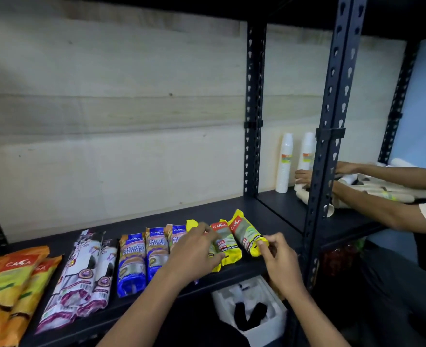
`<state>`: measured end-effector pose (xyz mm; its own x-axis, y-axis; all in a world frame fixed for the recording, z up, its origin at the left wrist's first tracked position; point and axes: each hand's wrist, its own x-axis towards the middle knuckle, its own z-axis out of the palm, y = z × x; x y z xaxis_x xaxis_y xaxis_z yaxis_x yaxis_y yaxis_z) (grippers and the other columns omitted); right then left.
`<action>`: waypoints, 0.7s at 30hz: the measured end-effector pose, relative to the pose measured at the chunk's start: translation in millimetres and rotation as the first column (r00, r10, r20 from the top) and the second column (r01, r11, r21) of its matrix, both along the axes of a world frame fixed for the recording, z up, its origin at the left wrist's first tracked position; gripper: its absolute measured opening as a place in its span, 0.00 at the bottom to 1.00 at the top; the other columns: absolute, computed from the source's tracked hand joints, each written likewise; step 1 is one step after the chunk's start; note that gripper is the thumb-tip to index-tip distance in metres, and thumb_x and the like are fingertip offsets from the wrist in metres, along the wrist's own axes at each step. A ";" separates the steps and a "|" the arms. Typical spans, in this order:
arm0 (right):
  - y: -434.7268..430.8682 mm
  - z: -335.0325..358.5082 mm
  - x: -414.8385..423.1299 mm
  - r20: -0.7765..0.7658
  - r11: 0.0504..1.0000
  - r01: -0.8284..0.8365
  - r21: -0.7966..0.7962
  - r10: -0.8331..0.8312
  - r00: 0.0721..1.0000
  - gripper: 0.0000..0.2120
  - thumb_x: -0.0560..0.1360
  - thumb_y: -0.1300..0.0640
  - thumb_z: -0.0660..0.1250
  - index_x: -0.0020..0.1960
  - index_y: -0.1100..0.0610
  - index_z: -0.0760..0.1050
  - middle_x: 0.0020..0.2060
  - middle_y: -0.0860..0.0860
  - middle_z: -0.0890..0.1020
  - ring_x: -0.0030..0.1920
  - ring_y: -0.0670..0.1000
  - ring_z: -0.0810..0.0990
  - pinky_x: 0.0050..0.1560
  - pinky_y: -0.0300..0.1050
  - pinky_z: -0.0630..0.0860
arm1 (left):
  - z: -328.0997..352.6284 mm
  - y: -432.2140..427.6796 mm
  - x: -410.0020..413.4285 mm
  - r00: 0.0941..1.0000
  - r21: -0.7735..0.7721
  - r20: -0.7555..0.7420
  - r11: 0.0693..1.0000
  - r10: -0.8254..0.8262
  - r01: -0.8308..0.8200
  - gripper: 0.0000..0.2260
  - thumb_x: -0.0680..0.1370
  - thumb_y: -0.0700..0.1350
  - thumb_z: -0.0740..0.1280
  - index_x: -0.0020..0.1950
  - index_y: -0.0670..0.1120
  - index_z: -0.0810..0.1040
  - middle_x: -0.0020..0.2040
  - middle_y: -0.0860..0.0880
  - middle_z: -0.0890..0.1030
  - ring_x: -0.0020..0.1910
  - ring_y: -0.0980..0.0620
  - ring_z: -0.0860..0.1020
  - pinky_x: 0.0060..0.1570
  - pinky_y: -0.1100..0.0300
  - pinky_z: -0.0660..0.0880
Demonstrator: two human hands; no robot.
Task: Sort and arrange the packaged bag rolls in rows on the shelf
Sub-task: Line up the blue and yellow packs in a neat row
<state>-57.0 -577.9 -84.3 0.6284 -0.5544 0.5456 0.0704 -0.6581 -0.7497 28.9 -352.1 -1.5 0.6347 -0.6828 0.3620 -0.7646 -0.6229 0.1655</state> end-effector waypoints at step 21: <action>-30.7 23.9 2.2 -0.454 0.890 -0.425 -0.166 0.314 0.834 0.29 0.78 0.56 0.71 0.73 0.37 0.67 0.72 0.37 0.66 0.69 0.39 0.68 0.62 0.27 0.62 | -27.6 -47.2 1.2 0.982 0.163 0.172 0.981 0.078 -0.106 0.32 0.74 0.63 0.67 0.74 0.52 0.64 0.73 0.48 0.67 0.69 0.44 0.69 0.71 0.47 0.60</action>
